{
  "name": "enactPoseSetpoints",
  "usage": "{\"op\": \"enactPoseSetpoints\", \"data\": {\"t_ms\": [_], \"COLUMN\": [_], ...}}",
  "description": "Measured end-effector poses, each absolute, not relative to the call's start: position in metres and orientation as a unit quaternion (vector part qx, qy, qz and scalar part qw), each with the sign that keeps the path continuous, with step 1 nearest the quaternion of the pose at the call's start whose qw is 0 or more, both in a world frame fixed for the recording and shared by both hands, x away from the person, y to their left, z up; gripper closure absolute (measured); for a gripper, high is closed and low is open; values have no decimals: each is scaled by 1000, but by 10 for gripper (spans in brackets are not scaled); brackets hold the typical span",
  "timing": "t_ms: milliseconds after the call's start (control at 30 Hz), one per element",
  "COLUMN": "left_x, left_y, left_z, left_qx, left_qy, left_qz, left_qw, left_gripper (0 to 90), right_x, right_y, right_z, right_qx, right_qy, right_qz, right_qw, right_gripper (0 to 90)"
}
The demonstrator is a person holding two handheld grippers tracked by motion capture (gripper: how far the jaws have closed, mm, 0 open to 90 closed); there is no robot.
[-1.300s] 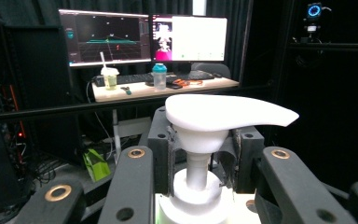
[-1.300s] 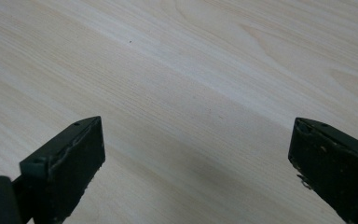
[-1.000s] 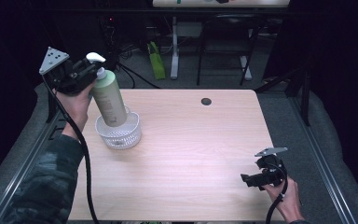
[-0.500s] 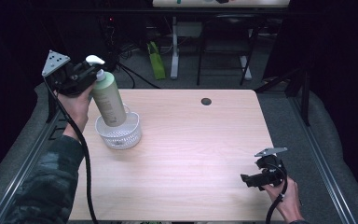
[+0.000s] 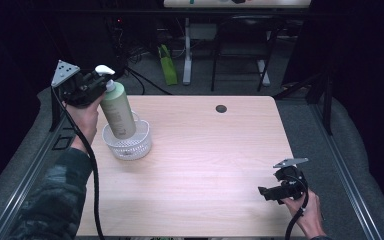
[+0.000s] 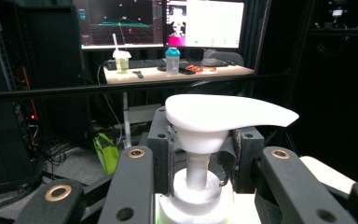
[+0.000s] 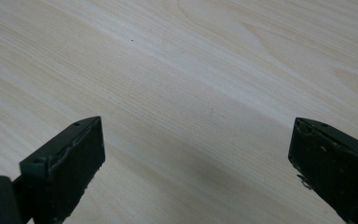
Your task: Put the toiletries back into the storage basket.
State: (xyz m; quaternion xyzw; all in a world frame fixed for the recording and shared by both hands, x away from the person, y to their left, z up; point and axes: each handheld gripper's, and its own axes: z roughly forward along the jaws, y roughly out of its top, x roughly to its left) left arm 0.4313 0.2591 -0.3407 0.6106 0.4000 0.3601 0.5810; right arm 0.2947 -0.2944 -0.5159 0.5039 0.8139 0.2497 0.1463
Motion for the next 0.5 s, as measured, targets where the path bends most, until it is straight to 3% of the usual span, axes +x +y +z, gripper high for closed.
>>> {"op": "enactPoseSetpoints", "data": {"t_ms": [500], "left_x": [434], "left_y": [259], "left_z": [-356], "left_qx": [614], "left_qy": [409], "left_qz": [352], "left_qw": [576], "left_gripper": [673], "right_x": [294], "right_y": [-294], "right_z": [-516], "right_qx": [503], "right_qy": [814], "right_qz": [250], "right_qw": [146], "right_gripper": [32]}}
